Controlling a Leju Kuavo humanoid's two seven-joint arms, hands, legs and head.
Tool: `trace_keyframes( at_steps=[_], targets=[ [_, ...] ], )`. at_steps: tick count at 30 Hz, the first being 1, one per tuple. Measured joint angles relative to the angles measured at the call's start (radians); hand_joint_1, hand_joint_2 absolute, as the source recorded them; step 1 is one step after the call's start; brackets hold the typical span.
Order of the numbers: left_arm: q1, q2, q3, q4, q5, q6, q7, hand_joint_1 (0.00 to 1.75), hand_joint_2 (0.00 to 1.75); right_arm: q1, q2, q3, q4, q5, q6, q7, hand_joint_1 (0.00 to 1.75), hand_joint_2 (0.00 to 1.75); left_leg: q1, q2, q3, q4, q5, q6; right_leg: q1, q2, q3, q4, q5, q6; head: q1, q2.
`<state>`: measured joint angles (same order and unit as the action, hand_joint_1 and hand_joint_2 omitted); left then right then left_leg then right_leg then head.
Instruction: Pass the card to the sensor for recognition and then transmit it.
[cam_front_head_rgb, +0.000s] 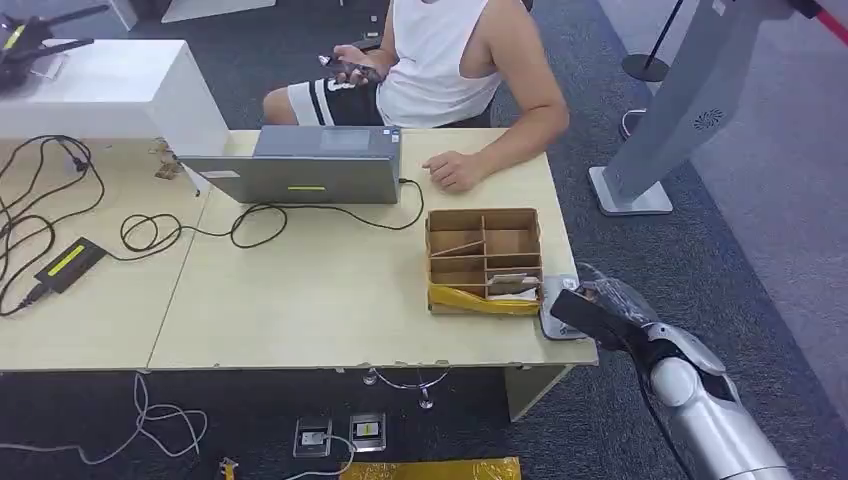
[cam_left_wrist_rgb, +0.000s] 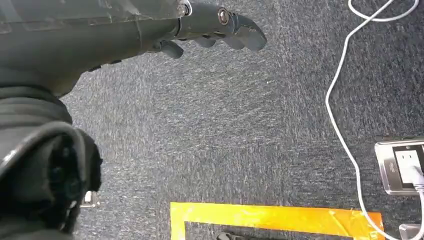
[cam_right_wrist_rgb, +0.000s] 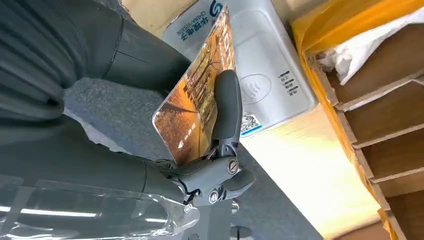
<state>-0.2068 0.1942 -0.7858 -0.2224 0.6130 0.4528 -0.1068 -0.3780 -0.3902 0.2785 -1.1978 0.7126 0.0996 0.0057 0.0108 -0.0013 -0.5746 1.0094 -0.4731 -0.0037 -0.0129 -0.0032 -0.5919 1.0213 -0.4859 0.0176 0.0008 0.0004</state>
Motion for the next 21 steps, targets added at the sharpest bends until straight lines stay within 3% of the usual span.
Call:
trace_keyframes(
  at_steps=[21],
  targets=[
    [-0.003,-0.002,0.000,0.000,-0.007,0.003,0.000,0.00,0.00,-0.020,0.009,-0.001,0.107,0.008,-0.064,-0.033,1.75,1.75,0.000,0.000,0.001,0.000,0.000,0.000,0.000,0.000,0.000,0.000,0.000,0.000,0.000,0.000]
  ],
)
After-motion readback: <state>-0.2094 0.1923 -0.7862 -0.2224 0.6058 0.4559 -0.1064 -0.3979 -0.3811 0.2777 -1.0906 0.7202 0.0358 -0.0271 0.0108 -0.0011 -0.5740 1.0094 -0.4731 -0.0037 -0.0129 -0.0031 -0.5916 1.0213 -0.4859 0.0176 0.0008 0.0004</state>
